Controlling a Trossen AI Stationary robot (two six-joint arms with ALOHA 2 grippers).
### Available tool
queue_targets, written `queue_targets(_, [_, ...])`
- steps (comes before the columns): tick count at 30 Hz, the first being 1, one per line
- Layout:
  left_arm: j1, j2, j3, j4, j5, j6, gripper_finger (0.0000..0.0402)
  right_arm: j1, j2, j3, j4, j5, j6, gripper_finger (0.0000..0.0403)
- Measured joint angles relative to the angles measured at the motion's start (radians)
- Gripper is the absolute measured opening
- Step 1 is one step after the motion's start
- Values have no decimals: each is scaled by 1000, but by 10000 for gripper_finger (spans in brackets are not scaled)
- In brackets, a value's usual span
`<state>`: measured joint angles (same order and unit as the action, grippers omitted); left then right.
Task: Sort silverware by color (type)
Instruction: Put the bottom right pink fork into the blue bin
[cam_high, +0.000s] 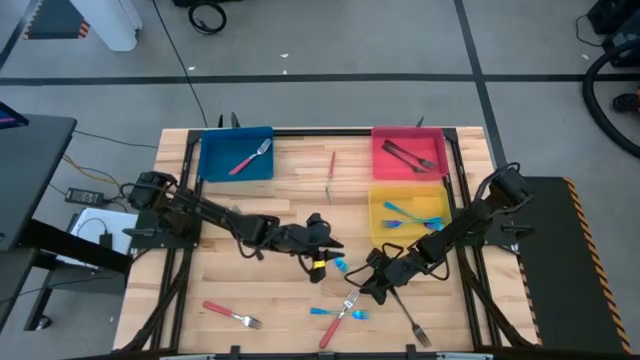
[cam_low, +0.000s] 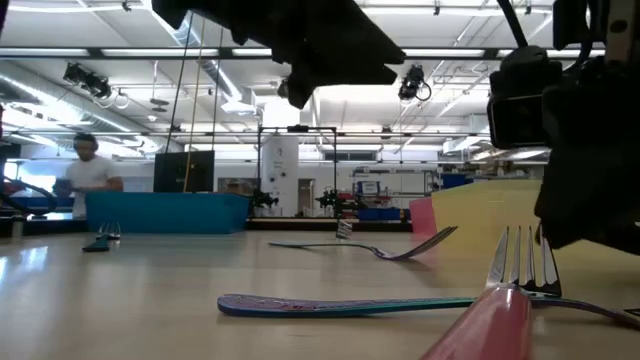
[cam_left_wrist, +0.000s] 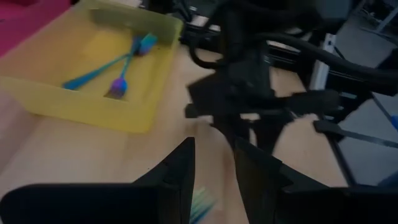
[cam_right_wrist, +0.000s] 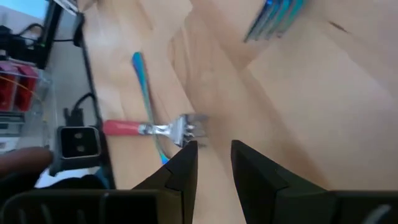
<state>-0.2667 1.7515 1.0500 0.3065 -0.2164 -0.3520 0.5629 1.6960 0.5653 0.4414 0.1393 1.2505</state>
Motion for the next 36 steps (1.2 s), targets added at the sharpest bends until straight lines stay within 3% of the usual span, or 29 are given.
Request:
queue_targets(13, [87,0,0,-29,0,70,110,-28,16,0,36,-4,-4,105])
queue_targets(36, [114,0,0,-31,1,111,110,-34,96,59,76,-35,-10,105])
